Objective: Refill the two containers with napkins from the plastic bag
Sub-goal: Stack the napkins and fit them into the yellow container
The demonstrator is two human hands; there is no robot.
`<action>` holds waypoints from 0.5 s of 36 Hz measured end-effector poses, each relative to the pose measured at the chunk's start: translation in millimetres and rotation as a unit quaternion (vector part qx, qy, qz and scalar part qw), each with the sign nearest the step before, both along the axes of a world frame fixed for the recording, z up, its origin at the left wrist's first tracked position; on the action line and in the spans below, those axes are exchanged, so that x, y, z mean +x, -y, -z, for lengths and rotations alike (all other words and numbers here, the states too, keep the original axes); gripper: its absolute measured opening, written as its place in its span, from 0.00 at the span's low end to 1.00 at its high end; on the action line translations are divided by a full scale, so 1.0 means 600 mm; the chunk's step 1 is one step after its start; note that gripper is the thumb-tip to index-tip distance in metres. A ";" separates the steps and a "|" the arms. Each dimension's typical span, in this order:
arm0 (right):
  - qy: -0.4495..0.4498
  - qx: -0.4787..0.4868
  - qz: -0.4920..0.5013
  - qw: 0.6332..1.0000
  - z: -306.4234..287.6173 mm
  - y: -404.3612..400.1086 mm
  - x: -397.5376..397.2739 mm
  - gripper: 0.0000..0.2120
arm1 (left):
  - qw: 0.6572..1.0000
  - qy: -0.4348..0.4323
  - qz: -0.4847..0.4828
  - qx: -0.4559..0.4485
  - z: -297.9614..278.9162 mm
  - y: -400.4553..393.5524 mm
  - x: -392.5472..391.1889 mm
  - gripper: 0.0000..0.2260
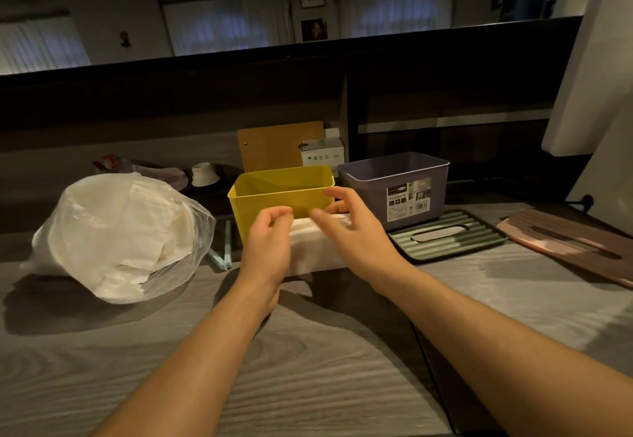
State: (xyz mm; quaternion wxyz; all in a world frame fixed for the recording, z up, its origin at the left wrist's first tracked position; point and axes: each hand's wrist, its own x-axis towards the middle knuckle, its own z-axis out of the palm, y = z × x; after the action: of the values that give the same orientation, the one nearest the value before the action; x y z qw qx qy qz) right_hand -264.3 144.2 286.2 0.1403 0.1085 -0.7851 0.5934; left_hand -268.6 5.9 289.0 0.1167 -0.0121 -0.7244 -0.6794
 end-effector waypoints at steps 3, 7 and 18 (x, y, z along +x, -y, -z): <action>-0.003 0.089 -0.045 0.995 0.006 -0.014 0.005 0.33 | 0.999 0.010 0.040 0.017 -0.003 0.007 0.006 0.08; 0.004 0.097 -0.028 0.995 0.004 -0.022 0.005 0.36 | 0.998 0.017 0.052 -0.015 0.000 0.009 0.007 0.12; 0.022 -0.030 0.014 0.999 0.006 0.000 -0.003 0.20 | 0.999 -0.002 -0.030 -0.012 0.005 0.003 -0.011 0.04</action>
State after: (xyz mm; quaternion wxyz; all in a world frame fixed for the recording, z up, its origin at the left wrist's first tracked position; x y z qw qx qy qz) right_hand -266.0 144.1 282.8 0.1343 0.0803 -0.7710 0.6173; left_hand -274.9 4.4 286.0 0.1383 0.0069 -0.7320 -0.6671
